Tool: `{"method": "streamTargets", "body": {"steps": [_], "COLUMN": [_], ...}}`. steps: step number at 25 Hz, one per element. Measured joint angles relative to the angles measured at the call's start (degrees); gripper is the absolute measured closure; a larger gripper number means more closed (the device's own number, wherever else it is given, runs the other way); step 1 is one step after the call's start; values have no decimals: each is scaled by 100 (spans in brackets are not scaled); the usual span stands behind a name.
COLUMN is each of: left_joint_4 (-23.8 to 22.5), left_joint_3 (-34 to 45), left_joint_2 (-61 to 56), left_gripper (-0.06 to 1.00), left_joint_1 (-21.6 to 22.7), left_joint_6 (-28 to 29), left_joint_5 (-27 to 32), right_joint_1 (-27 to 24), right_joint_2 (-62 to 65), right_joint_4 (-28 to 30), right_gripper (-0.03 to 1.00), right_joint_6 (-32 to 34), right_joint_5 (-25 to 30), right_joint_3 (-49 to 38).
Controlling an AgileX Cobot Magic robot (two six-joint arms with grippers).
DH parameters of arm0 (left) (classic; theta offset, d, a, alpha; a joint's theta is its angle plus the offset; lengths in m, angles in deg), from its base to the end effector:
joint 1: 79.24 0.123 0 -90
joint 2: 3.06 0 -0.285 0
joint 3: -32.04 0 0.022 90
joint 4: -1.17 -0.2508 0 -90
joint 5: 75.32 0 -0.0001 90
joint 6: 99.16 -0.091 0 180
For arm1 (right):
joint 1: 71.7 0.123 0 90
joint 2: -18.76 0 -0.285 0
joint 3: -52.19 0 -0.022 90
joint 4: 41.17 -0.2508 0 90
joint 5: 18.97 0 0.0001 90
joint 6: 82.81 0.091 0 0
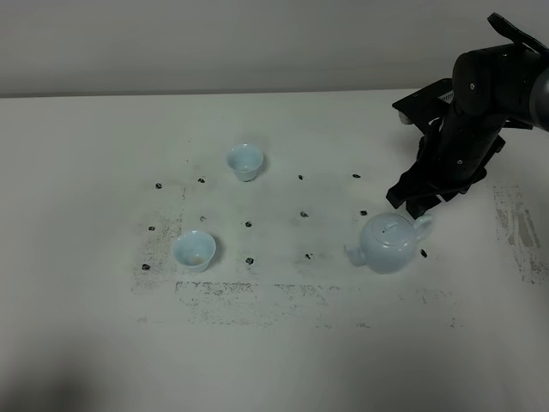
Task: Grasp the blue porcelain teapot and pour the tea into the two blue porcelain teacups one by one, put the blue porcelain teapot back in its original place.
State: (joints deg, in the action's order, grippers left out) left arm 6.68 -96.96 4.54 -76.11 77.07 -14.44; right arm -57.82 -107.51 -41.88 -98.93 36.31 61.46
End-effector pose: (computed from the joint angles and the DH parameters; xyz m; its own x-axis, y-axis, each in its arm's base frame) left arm -0.0005 -0.0077 0.2656 -0.4892 -0.0079 -0.8721 0.0278 0.9993 -0.0247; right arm 0.4019 0.1003 0.1683 -0.8607 -0.4917 -0.1321 -0.4928 0.8698 -0.0267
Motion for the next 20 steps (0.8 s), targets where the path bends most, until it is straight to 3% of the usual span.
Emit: {"method": "streamTargets", "body": {"steps": [11, 20], "left_joint_4": [0, 0], "left_joint_3": [0, 0], "left_joint_2": [0, 0], "left_gripper": [26, 26], "left_joint_1": [0, 0], "left_joint_6": [0, -5], "left_joint_5": [0, 0], "right_joint_1": [-4, -126], "right_joint_2": [0, 101], "right_joint_4": [-127, -92], "right_gripper": [48, 48], "right_joint_6": [312, 328], "right_joint_5": [572, 261], "right_joint_3": [0, 0]}}
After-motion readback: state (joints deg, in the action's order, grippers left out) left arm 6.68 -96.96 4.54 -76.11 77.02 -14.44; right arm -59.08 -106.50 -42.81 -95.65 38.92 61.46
